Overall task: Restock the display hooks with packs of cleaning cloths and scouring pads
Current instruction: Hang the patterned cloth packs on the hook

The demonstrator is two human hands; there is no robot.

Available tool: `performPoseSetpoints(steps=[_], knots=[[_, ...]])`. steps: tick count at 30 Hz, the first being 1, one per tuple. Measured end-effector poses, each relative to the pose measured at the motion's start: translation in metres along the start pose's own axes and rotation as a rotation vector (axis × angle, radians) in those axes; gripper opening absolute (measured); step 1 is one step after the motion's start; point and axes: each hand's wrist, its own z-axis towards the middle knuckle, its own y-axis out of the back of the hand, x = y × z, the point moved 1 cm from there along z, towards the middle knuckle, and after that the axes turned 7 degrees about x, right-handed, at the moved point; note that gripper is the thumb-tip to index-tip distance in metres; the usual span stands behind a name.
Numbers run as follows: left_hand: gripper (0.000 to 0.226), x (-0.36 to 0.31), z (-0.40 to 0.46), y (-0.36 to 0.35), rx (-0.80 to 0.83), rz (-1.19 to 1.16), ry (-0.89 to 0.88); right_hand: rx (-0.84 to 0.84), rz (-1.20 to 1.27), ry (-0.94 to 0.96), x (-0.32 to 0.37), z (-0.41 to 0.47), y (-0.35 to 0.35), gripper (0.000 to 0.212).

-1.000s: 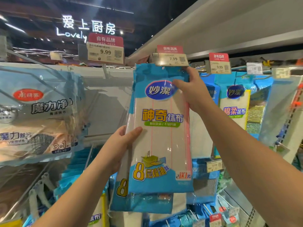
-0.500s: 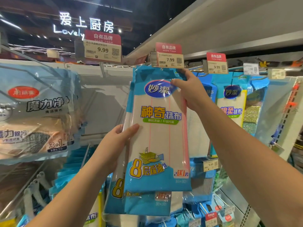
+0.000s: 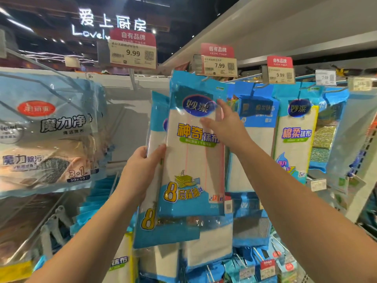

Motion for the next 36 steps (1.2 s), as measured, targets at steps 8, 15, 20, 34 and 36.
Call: performPoseSetpoints(steps=[8,15,20,34,36], knots=[[0.031,0.006,-0.007,0.056,-0.269,0.087,-0.063,0.013,-0.112,-0.074,-0.007,0.038,-0.021,0.08],[0.032,0.008,-0.016,0.077,-0.32,0.077,-0.052,0.027,0.036,-0.046,-0.023,0.06,-0.046,0.085],[0.033,0.005,-0.013,0.076,-0.287,0.043,-0.058,0.029,0.033,-0.033,-0.027,0.065,-0.05,0.085],[0.023,0.004,0.002,0.037,-0.075,-0.107,-0.051,-0.056,0.109,0.154,0.003,0.007,-0.008,0.04],[0.024,0.001,0.003,0.026,-0.046,-0.092,-0.073,-0.118,0.148,0.218,0.018,0.005,0.013,0.037]])
